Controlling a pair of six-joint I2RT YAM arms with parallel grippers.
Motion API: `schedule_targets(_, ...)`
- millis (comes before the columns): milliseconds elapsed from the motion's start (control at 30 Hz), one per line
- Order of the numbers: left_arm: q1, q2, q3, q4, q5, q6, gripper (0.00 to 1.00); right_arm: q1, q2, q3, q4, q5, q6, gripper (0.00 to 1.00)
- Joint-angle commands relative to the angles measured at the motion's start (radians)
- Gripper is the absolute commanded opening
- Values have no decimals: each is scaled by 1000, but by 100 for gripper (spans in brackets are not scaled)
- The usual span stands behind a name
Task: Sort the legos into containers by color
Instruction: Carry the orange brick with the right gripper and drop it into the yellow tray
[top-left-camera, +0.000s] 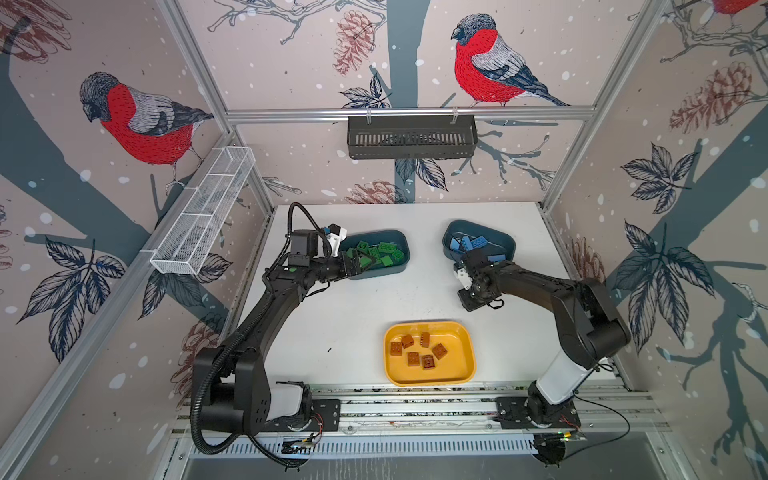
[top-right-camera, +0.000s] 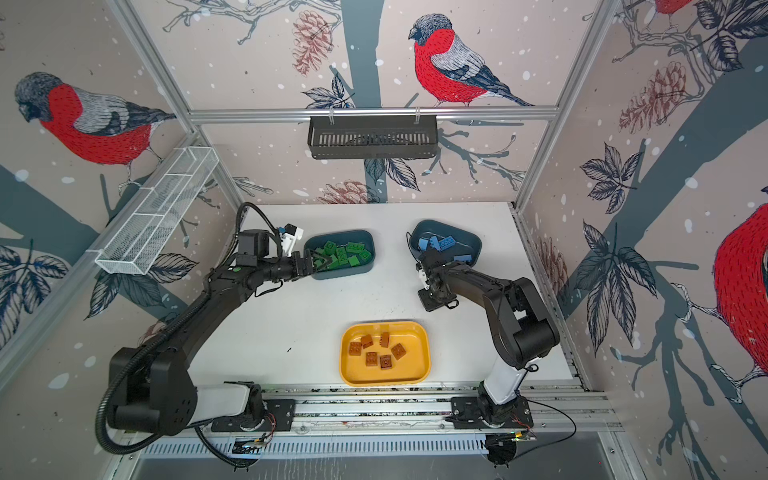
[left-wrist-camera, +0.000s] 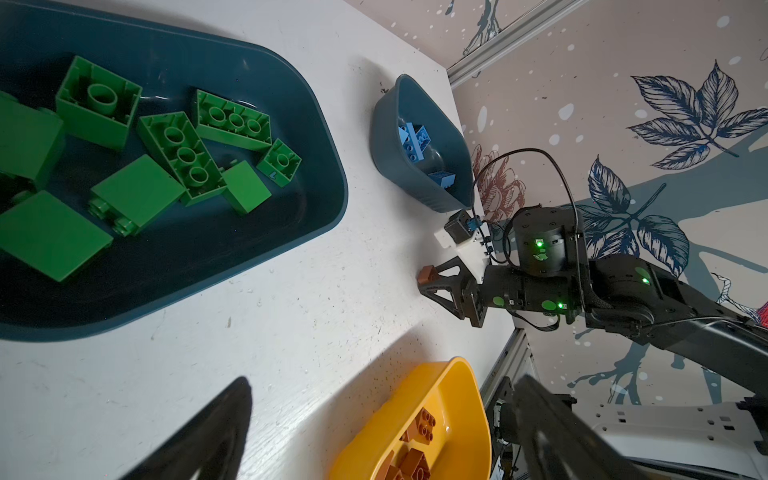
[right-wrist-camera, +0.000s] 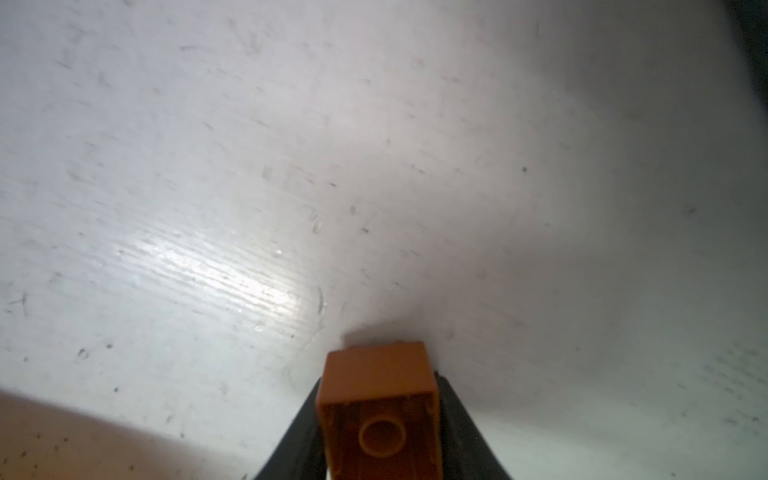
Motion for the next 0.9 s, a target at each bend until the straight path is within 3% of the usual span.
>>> schedule_targets(0,-2,1,5,8,-1,10,97,2,4,22,-19,10,-17,33)
schedule_targets(233,-1,-1,3,18,8,3,97,85,-64,86,-104,-11,52,32)
schedule_targets(467,-23,-3,-12,0,29,27,97,262,-195,104,-114,-88,180,32)
schedule_targets(700,-32,-58,-50,-53,51,36,97,438,-315,23,-160,-110,323,32)
schedule_targets(867,-32,-103,-113,-34,54,4,97,501,-368,-92,-113,-112,396,35)
